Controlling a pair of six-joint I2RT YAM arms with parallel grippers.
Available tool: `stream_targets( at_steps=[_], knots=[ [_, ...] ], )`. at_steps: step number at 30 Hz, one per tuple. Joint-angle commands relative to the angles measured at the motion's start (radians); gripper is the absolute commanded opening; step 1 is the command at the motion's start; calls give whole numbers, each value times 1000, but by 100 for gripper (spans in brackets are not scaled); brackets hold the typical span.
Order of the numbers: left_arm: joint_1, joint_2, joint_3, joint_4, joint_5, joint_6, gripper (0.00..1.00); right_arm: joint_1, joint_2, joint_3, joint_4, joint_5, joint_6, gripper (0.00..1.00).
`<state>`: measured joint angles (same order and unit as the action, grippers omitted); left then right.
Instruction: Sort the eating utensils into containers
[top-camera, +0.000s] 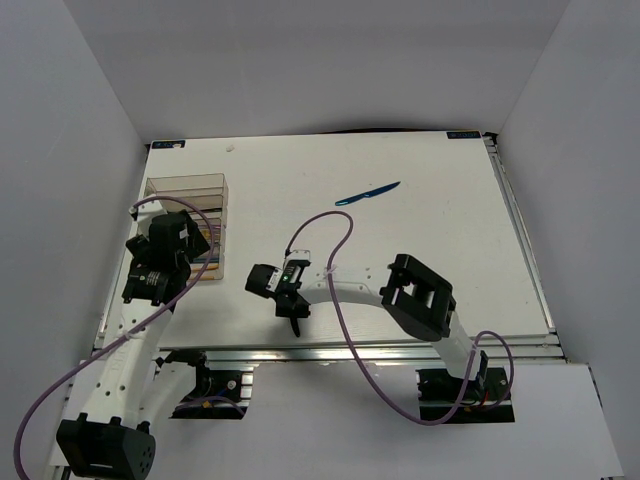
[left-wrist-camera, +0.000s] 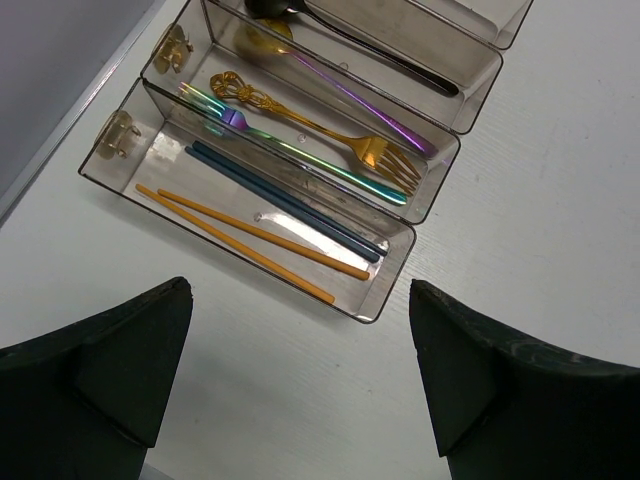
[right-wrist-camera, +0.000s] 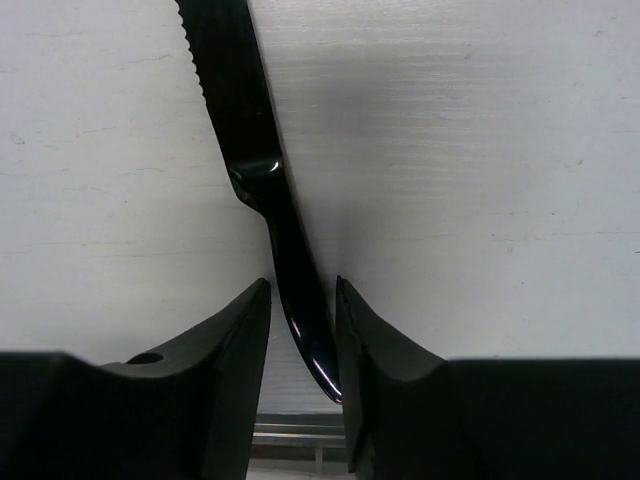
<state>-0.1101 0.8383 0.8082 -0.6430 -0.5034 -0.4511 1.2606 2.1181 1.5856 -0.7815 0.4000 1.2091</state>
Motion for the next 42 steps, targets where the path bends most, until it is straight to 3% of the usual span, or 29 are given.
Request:
stream_targets(
  at_steps=[1,6,8,11,14,18,22,24,27,32,36,42],
  knots=[
    [6,-18,-6,19,20,12,98,-9,57,-107,-4,-49,50,36],
    [6,-12,-7,28,60,20,98,-23,13,-245,94,-89,-18,15],
    [6,-7,-7,29,71,23,98,-23,23,-243,76,-82,-54,14],
    [6,1,-7,34,101,29,98,-23,78,-199,5,-49,-128,1],
    [6,8,-6,48,174,20,98,-23,72,-213,-25,-24,-155,0],
    [4,22,-108,187,617,-96,98,-21,-12,-277,-15,6,-187,0],
    [-6,8,-308,483,857,-312,98,-21,-157,-318,43,46,-265,0],
    [-25,2,-395,676,907,-434,98,-21,-199,-340,91,46,-316,0],
    [-55,-16,-454,815,892,-538,98,-24,-234,-337,85,66,-354,0],
    [-206,-19,-523,966,768,-638,98,-24,-277,-342,108,62,-404,0],
    [-289,48,-526,965,684,-649,98,-24,-314,-346,134,65,-445,0],
    [-316,100,-586,988,622,-696,98,-29,-339,-337,159,56,-480,0]
  ],
)
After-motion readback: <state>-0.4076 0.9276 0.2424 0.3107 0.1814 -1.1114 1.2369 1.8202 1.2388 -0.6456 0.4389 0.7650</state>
